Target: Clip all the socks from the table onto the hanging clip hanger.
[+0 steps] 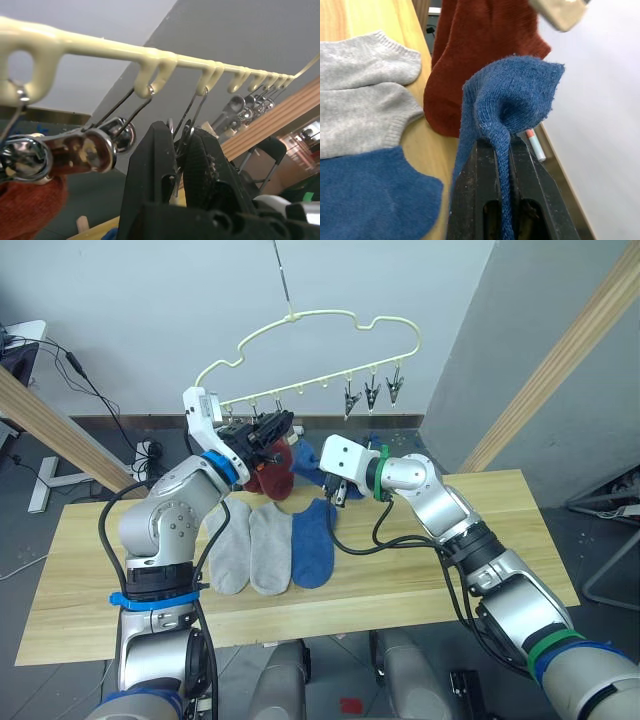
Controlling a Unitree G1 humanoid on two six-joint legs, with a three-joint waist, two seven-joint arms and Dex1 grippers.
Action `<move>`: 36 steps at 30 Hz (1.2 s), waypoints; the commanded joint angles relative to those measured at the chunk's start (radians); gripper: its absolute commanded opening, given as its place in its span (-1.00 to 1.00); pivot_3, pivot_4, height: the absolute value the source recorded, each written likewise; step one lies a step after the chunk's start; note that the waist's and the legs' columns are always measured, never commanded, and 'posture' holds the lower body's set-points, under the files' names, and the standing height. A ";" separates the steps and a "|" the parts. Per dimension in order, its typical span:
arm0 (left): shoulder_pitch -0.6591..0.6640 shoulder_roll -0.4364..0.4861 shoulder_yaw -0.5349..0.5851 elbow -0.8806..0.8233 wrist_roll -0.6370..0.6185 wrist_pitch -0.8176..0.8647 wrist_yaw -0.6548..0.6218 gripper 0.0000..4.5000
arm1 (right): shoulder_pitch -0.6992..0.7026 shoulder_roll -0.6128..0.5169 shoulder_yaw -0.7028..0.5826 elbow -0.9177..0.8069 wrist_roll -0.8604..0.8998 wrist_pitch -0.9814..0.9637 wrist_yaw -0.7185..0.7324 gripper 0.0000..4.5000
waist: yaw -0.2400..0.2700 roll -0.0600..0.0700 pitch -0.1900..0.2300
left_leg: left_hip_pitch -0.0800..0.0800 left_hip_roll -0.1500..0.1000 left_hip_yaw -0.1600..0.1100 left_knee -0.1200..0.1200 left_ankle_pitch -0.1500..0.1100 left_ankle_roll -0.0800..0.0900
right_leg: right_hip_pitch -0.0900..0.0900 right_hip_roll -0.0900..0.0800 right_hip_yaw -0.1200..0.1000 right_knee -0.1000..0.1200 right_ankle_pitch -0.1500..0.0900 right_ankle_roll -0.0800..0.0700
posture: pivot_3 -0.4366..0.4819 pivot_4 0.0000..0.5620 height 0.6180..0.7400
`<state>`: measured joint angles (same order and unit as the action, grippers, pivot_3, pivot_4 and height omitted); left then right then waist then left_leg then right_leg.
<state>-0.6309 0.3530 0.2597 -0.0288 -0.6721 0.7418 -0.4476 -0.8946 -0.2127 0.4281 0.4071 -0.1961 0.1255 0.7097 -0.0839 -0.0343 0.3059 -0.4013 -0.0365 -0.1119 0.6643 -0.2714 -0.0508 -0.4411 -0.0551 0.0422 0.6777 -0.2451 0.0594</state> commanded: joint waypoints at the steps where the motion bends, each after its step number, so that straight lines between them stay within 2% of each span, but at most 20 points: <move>1: -0.019 0.003 0.017 -0.025 -0.029 0.012 0.008 -0.89 | -0.023 0.015 -0.005 -0.022 -0.003 -0.021 0.011 -1.00 | 0.000 0.000 0.000 | 0.000 0.000 0.000 0.000 0.000 0.000 | 0.000 0.000 0.000 0.000 0.000 0.000 | -0.21 0.01 1.00; 26: 0.019 -0.022 0.003 -0.044 -0.021 0.008 0.026 -0.89 | -0.060 0.031 -0.024 -0.092 -0.024 -0.048 0.000 -1.00 | -0.001 0.000 0.000 | 0.000 0.000 0.000 0.000 0.000 0.000 | 0.000 0.000 0.000 0.001 0.000 0.000 | -0.22 -0.03 1.00; 36: 0.045 -0.032 0.004 -0.075 -0.054 0.047 0.040 -0.89 | -0.054 0.042 -0.034 -0.090 -0.020 -0.040 -0.010 -1.00 | -0.002 0.000 0.000 | 0.000 0.000 0.000 0.000 0.000 0.000 | 0.000 0.000 0.000 0.001 0.000 0.000 | -0.23 -0.01 1.00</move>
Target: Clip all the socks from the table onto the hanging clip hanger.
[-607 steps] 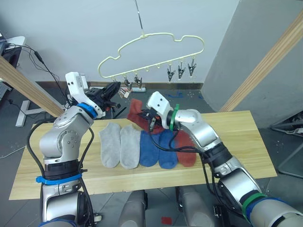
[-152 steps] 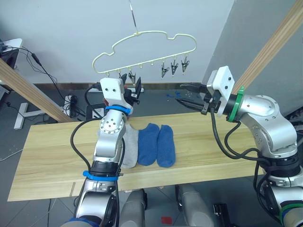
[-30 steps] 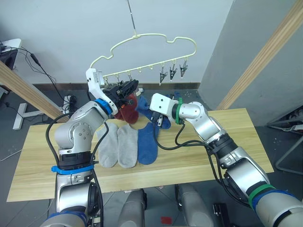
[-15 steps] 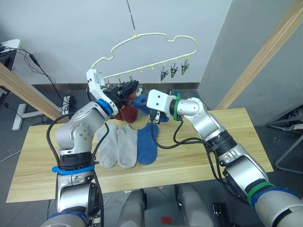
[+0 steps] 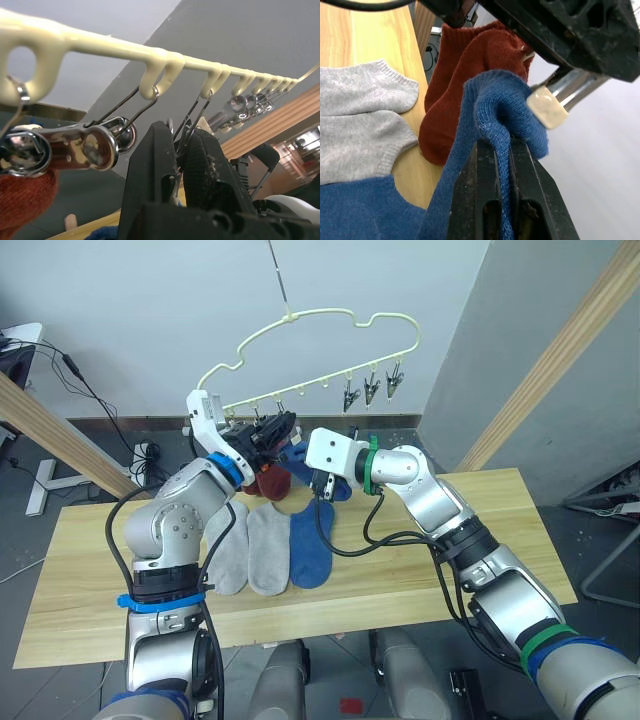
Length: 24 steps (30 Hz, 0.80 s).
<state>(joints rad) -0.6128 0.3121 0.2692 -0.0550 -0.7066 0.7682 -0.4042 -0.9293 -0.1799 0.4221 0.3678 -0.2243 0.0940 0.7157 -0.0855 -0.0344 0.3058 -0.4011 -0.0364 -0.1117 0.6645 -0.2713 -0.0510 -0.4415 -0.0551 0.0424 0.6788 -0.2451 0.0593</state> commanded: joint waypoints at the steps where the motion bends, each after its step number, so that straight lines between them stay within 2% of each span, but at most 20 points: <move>1: 0.033 0.011 -0.007 -0.053 -0.018 0.024 -0.003 -0.89 | -0.020 0.011 -0.031 -0.049 0.010 -0.008 -0.020 -1.00 | 0.000 0.000 0.000 | 0.000 0.000 0.000 0.000 0.000 0.000 | 0.000 0.000 0.000 0.000 0.000 0.000 | -0.23 -0.01 1.00; 3: 0.041 0.016 -0.008 -0.058 -0.020 0.035 -0.003 -0.89 | -0.023 0.014 -0.037 -0.046 0.010 -0.008 -0.026 -1.00 | 0.000 0.000 0.000 | 0.000 0.000 0.000 0.000 0.000 0.000 | 0.000 0.000 0.000 0.000 0.000 0.000 | -0.23 -0.01 1.00; 5: 0.046 0.020 -0.008 -0.061 -0.018 0.036 -0.003 -0.58 | -0.027 0.017 -0.043 -0.042 0.011 -0.008 -0.035 -1.00 | 0.000 0.000 0.000 | 0.000 0.000 0.000 0.000 0.000 0.000 | 0.000 0.000 0.000 0.000 0.000 0.000 | -0.23 -0.01 1.00; 13: 0.056 0.032 0.007 -0.091 -0.054 0.070 -0.018 0.43 | -0.023 0.021 -0.048 -0.041 0.014 -0.005 -0.043 -1.00 | 0.000 0.000 0.000 | 0.000 0.000 0.000 0.000 0.000 0.000 | 0.000 0.000 0.000 0.000 0.000 0.000 | -0.22 -0.01 1.00; 17: 0.060 0.047 0.014 -0.121 -0.091 0.099 -0.025 0.43 | -0.013 0.027 -0.055 -0.050 0.035 0.022 -0.026 -1.00 | -0.001 0.000 0.000 | 0.000 0.000 0.000 0.000 0.000 0.000 | 0.000 0.000 0.000 0.000 0.000 0.000 | -0.21 0.00 1.00; 20: 0.068 0.061 0.015 -0.130 -0.092 0.100 -0.023 0.45 | -0.001 0.023 -0.052 -0.065 0.047 0.040 0.002 -0.66 | -0.001 0.000 0.000 | 0.000 0.000 0.000 0.000 0.000 0.000 | 0.000 0.000 0.000 0.000 0.000 0.000 | -0.21 0.00 1.00; 24: 0.087 0.093 -0.004 -0.144 -0.053 0.062 -0.037 0.45 | 0.016 0.006 -0.037 -0.088 0.021 0.036 0.008 -0.07 | -0.001 0.000 0.000 | 0.000 0.000 0.000 0.000 0.000 0.000 | 0.000 0.000 0.000 0.000 0.000 0.000 | -0.21 0.01 1.00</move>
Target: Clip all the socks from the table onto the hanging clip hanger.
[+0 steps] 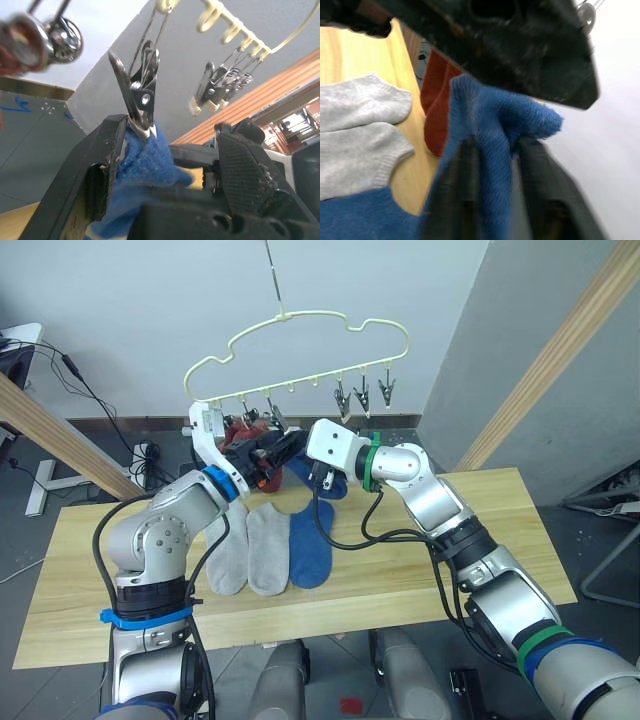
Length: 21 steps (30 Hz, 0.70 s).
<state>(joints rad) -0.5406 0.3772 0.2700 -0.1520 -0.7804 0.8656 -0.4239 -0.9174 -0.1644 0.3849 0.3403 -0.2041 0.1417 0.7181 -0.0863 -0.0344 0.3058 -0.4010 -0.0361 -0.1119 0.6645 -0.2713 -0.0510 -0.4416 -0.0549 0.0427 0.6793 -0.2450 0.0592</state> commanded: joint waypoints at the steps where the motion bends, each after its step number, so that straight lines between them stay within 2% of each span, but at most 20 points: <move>1: 0.022 0.037 -0.012 -0.054 0.033 -0.047 -0.022 0.45 | 0.012 -0.018 0.001 -0.073 -0.003 -0.011 0.010 -0.07 | 0.000 0.000 0.000 | 0.000 0.000 0.000 0.000 0.000 0.000 | 0.000 0.000 0.000 0.000 0.000 0.000 | -0.21 0.01 1.00; 5: 0.055 0.072 -0.046 -0.076 0.094 -0.106 -0.041 0.45 | 0.053 -0.063 0.004 -0.140 -0.007 -0.003 0.038 -0.07 | 0.002 0.000 0.000 | 0.000 0.000 0.000 0.000 0.000 0.000 | 0.000 0.000 0.000 0.000 0.000 0.000 | -0.20 0.02 1.00; 11: 0.140 0.188 -0.190 -0.050 0.366 -0.406 -0.149 0.45 | 0.134 -0.135 -0.052 -0.293 0.016 0.073 0.043 -0.07 | 0.002 0.000 0.000 | 0.000 0.000 0.000 -0.001 0.000 0.000 | 0.000 0.000 0.001 -0.001 0.000 0.000 | -0.19 0.03 1.00; 16: 0.156 0.211 -0.218 -0.054 0.389 -0.513 -0.260 0.45 | 0.182 -0.112 -0.191 -0.445 0.083 0.278 -0.043 -0.07 | 0.005 0.000 0.000 | 0.000 0.000 -0.001 -0.001 0.000 0.001 | 0.000 0.000 0.000 -0.001 0.000 0.000 | -0.18 0.04 1.00; 21: 0.139 0.216 -0.193 -0.076 0.300 -0.468 -0.348 0.45 | 0.187 -0.041 -0.256 -0.549 0.138 0.431 -0.127 -0.07 | 0.001 0.000 0.000 | 0.000 0.002 -0.001 -0.001 -0.002 0.004 | 0.000 0.000 0.001 0.000 0.000 0.000 | -0.21 0.05 1.00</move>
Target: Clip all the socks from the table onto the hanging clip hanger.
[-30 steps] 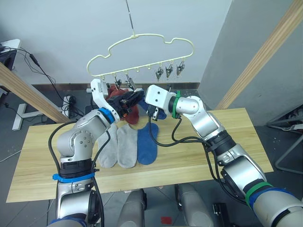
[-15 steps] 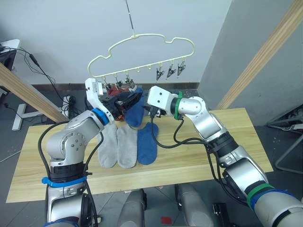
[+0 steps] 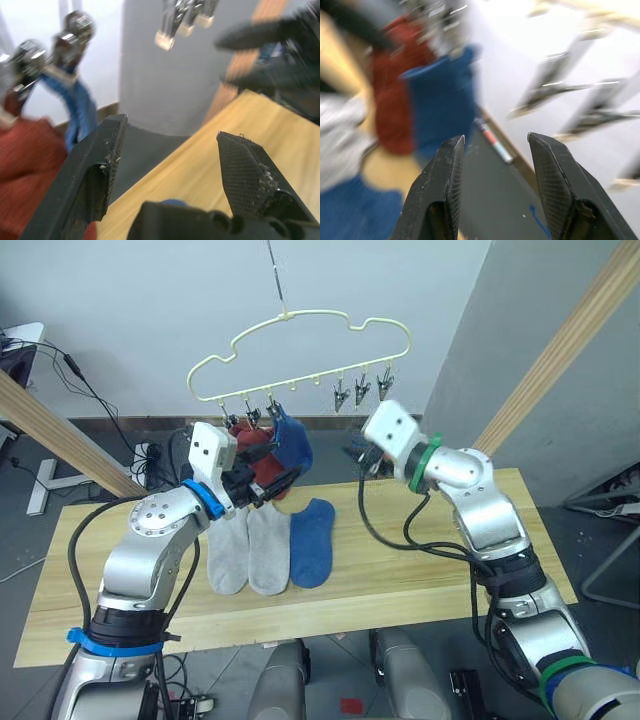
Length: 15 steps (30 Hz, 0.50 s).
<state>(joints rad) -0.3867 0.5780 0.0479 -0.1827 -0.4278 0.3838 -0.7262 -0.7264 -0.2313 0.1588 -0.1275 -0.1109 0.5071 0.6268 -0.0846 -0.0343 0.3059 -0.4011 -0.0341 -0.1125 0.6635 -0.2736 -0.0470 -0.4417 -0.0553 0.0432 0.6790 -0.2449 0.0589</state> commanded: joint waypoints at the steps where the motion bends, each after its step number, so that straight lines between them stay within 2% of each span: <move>1: -0.021 0.018 0.035 -0.049 -0.068 0.028 -0.053 0.45 | -0.006 0.033 -0.031 -0.087 0.053 0.086 -0.044 -0.07 | -0.001 0.000 0.000 | 0.000 0.001 0.000 0.000 0.000 0.000 | 0.000 0.000 0.000 0.000 0.000 0.000 | -0.21 0.05 1.00; 5: -0.054 0.031 0.052 -0.054 -0.102 0.068 -0.066 0.45 | -0.028 0.042 -0.025 -0.073 0.061 0.108 -0.070 -0.07 | 0.000 0.000 0.000 | 0.000 0.001 0.000 0.000 0.000 0.000 | 0.000 0.001 -0.001 0.000 0.000 0.000 | -0.21 0.04 1.00; 15: -0.098 0.034 0.048 -0.061 -0.088 0.096 -0.049 0.45 | -0.125 0.094 -0.030 0.006 0.116 0.166 -0.131 -0.07 | -0.002 0.000 0.000 | 0.000 0.001 0.001 0.000 0.000 0.000 | 0.000 0.002 -0.001 0.000 0.000 0.000 | -0.19 0.03 1.00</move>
<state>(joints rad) -0.4792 0.6077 0.0771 -0.2207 -0.5096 0.4899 -0.7750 -0.8241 -0.1456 0.1394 -0.1075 -0.0151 0.6722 0.5084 -0.0863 -0.0342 0.3059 -0.4009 -0.0329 -0.1117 0.6634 -0.2737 -0.0468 -0.4421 -0.0537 0.0427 0.6788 -0.2447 0.0585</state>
